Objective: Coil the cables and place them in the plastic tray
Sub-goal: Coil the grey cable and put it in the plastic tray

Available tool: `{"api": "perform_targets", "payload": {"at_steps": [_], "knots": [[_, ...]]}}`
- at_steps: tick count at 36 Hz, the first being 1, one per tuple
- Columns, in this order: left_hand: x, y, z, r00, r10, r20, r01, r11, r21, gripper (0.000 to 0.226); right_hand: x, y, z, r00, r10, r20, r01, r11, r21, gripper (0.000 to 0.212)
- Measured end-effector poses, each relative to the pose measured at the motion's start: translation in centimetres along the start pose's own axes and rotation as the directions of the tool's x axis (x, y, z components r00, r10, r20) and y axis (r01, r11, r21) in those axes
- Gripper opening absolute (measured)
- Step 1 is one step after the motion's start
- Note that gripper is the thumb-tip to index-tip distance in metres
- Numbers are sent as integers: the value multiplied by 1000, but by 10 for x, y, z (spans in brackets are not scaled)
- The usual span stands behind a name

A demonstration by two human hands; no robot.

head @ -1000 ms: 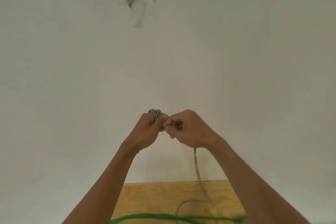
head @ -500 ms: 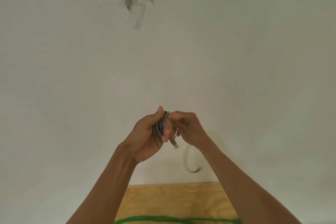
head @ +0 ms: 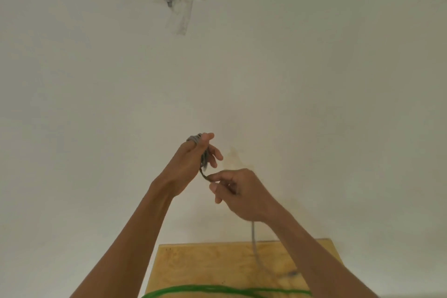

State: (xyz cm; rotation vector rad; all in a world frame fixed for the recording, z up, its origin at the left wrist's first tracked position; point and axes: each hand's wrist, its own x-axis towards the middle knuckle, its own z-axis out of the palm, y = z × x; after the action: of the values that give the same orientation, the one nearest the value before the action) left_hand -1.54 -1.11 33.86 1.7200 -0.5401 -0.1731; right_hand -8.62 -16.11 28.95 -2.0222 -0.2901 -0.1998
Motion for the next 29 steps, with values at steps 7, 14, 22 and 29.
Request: {"api": "perform_targets", "payload": {"at_steps": [7, 14, 22, 29], "knots": [[-16, -14, -3, 966, -126, 226, 106, 989, 100, 66, 27, -32, -47, 978, -202, 44, 206, 973, -108, 14], [-20, -10, 12, 933, -62, 353, 203, 904, -377, 71, 57, -11, -52, 983, -145, -112, 165, 965, 203, 9], [-13, 10, 16, 968, 102, 230, 45, 828, -558, 57, 31, 23, 6, 997, 74, -5, -69, 950, 303, 35], [5, 2, -6, 990, 137, -38, -135, 989, 51, 49, 1, 15, 20, 997, -69, -26, 69, 998, 9, 27]]}}
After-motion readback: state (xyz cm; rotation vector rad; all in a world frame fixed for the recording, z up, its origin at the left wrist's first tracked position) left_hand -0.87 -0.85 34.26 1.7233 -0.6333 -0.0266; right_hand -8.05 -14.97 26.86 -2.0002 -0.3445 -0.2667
